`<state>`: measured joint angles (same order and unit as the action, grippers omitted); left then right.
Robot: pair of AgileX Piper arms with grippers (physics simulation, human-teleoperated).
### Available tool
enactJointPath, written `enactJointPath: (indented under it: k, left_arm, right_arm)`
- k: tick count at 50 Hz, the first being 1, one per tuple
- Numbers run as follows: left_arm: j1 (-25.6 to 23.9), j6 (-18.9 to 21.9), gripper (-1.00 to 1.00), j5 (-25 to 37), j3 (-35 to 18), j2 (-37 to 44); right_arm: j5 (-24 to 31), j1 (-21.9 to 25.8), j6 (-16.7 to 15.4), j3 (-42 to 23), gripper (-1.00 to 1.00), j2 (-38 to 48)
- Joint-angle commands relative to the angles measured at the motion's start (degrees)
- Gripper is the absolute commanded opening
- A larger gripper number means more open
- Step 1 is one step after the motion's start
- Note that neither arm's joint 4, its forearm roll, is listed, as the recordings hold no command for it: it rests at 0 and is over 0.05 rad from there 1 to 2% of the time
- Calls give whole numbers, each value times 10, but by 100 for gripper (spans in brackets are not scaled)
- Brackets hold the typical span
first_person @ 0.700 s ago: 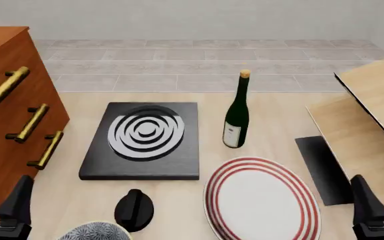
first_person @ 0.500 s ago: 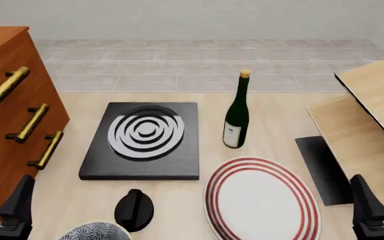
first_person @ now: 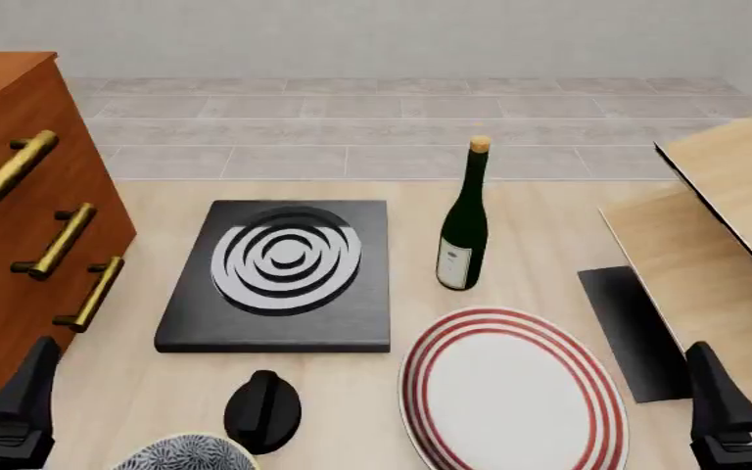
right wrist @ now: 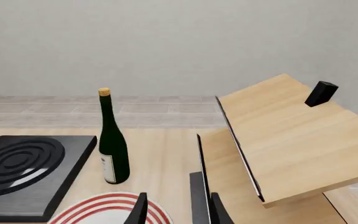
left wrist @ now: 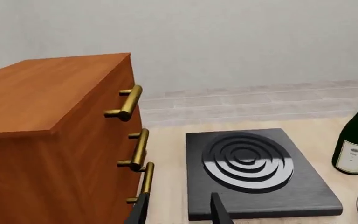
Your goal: Put the bowl on the top of the cabinet.
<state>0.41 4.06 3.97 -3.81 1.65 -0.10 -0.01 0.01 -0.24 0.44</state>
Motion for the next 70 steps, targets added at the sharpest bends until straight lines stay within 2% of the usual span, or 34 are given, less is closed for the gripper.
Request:
enactJointPath:
  k: [1, 3, 17, 25, 33, 44, 54, 56, 70]
  left_arm:
    - [15, 39, 100, 70, -44, -16]
    - [14, 53, 100, 84, -49, -16]
    - [32, 77, 100, 168, -93, -16]
    - [63, 78, 100, 225, -82, -16]
    - [58, 75, 100, 272, -84, -16]
    - [19, 62, 100, 337, -108, -5]
    - [5, 45, 100, 338, -125, 47]
    - [4, 41, 100, 329, -117, 78]
    - [-2, 38, 100, 339, -126, 136]
  right_arm:
    - [0, 0, 0, 0, 100, 0]
    - [0, 0, 0, 0, 100, 0]
    - [0, 0, 0, 0, 100, 0]
    - [0, 0, 0, 0, 100, 0]
    - [0, 0, 0, 0, 100, 0]
    - [0, 0, 0, 0, 100, 0]
    - [0, 0, 0, 0, 100, 0]
    - [0, 0, 0, 0, 100, 0]
    - [0, 0, 0, 0, 100, 0]
